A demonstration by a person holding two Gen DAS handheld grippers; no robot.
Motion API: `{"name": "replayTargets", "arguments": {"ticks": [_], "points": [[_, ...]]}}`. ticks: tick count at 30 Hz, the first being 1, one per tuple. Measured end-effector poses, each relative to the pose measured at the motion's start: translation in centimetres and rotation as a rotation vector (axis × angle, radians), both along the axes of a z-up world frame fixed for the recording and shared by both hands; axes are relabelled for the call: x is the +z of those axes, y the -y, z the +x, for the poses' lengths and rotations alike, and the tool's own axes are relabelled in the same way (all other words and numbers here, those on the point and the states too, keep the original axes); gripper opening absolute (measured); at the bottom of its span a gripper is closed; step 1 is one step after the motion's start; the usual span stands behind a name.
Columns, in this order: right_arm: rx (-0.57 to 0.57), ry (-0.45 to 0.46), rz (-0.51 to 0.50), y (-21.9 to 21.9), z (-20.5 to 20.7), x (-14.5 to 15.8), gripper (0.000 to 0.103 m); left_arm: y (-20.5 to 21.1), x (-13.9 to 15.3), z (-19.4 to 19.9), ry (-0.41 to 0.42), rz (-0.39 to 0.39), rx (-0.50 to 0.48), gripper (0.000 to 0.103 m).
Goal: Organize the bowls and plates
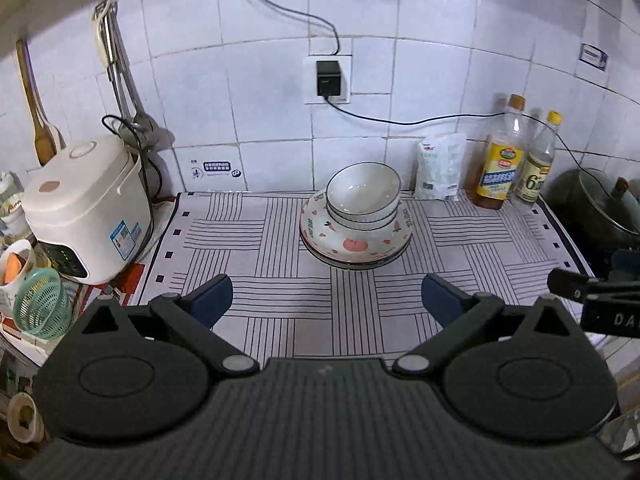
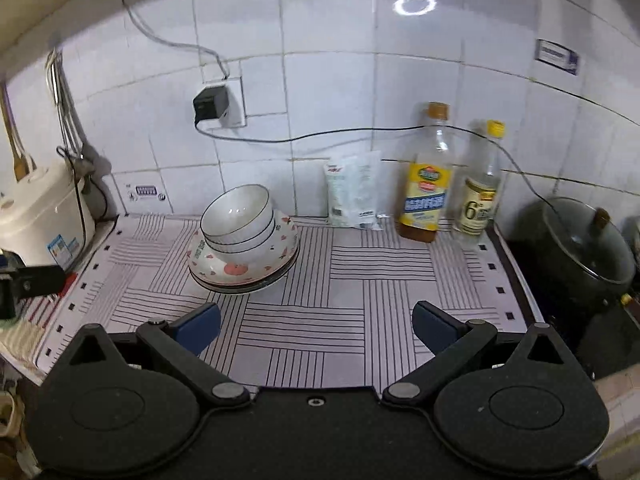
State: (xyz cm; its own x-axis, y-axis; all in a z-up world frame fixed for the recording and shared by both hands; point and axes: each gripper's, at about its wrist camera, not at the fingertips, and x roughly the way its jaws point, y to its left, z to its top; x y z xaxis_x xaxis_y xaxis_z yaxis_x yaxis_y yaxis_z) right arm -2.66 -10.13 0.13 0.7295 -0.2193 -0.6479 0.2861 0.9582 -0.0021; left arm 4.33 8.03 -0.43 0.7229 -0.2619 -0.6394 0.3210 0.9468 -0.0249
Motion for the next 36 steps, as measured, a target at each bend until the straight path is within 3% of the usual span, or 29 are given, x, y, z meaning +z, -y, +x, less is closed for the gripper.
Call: {"name": "replayTargets", "arguments": {"ticks": [5, 19, 24, 36], "points": [[-0.004, 0.050, -0.035, -0.9, -2.4, 1.2, 0.103, 0.6, 0.5, -1.8, 0.006, 0.043, 0.007, 0.102], [-0.017, 0.059, -0.059, -2.6, -6.0, 1.3, 0.103, 1.0, 0.0, -4.8, 0.036, 0.025, -0.017, 0.102], [-0.020, 0.060, -0.005, -2.2, -6.3, 0.5, 0.103, 0.8, -0.3, -5.0, 0.050, 0.036, 0.011, 0.102], [-0.020, 0.071, -0.069, -2.4, -6.5, 0.6, 0.103, 1.2, -0.7, -5.2, 0.055, -0.010, 0.026, 0.102]]}}
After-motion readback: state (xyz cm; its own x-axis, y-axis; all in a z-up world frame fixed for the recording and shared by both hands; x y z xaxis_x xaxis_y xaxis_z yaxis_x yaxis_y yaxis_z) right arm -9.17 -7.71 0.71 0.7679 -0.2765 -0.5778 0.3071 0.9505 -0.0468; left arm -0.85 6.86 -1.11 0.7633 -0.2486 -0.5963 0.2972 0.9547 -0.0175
